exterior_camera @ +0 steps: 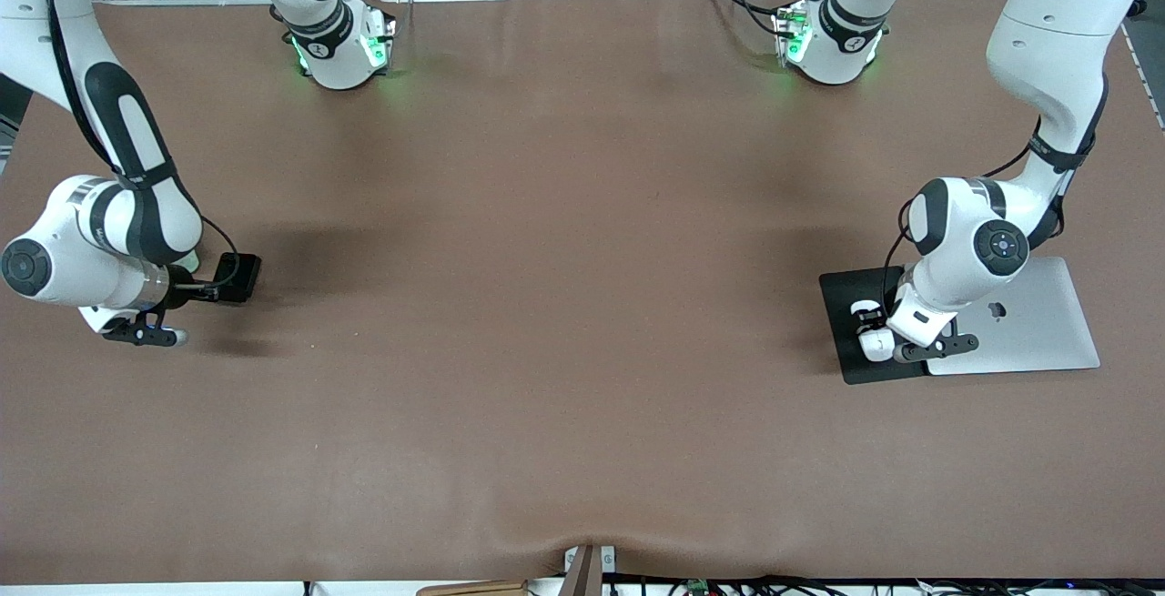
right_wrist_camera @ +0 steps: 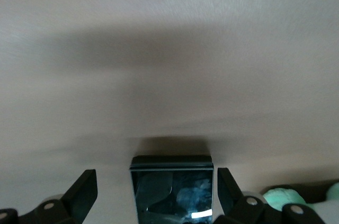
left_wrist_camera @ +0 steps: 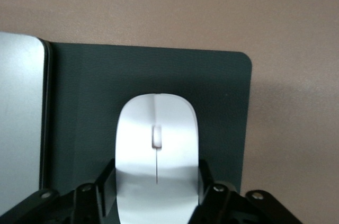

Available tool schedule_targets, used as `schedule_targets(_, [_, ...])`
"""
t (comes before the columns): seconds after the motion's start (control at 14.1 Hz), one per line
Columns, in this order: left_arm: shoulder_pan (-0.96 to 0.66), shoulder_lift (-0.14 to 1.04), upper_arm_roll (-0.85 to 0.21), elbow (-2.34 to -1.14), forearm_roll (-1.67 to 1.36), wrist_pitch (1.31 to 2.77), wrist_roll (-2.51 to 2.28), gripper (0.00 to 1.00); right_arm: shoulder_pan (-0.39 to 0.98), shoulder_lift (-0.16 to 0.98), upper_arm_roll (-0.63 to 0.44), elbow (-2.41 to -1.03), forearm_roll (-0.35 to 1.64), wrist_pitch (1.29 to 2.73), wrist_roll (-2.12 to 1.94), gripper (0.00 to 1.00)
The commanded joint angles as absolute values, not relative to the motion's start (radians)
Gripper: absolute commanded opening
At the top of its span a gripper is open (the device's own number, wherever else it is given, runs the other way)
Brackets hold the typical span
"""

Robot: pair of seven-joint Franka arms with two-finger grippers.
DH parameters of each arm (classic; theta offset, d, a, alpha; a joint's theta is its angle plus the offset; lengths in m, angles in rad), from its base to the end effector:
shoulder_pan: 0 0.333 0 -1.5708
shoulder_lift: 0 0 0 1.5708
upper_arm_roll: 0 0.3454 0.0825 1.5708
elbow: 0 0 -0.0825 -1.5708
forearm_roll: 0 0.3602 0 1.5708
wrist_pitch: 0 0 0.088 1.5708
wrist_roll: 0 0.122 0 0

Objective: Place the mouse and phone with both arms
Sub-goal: 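Close the left gripper on the mouse while the right gripper grasps the phone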

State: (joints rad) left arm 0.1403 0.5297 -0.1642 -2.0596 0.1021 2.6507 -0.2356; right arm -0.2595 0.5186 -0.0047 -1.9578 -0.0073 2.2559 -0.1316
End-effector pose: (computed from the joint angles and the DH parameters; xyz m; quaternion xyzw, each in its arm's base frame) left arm 0.6009 -0.0130 0.2137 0.9965 0.0740 0.0333 0.0198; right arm 0.5688 -0.1541 0.2213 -0.9919 0.0631 0.1086 0.0180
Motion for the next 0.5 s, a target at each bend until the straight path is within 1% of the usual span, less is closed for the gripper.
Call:
schedule_targets(0.0, [0.138, 0.540, -0.163, -2.049, 0.146, 2.663, -0.262, 0.57, -0.285, 0.534, 0.011, -1.959, -0.029, 2.261, -0.138, 1.00])
schedule_targets(0.21, [0.137, 0.540, -0.163, -2.049, 0.150, 2.663, -0.262, 0.55, -0.290, 0.557, 0.011, -1.970, -0.029, 2.260, -0.138, 1.00])
schedule_targets(0.43, [0.133, 0.508, -0.164, -2.048, 0.152, 2.652, -0.259, 0.54, -0.299, 0.561, 0.011, -1.977, -0.029, 2.257, -0.138, 1.00])
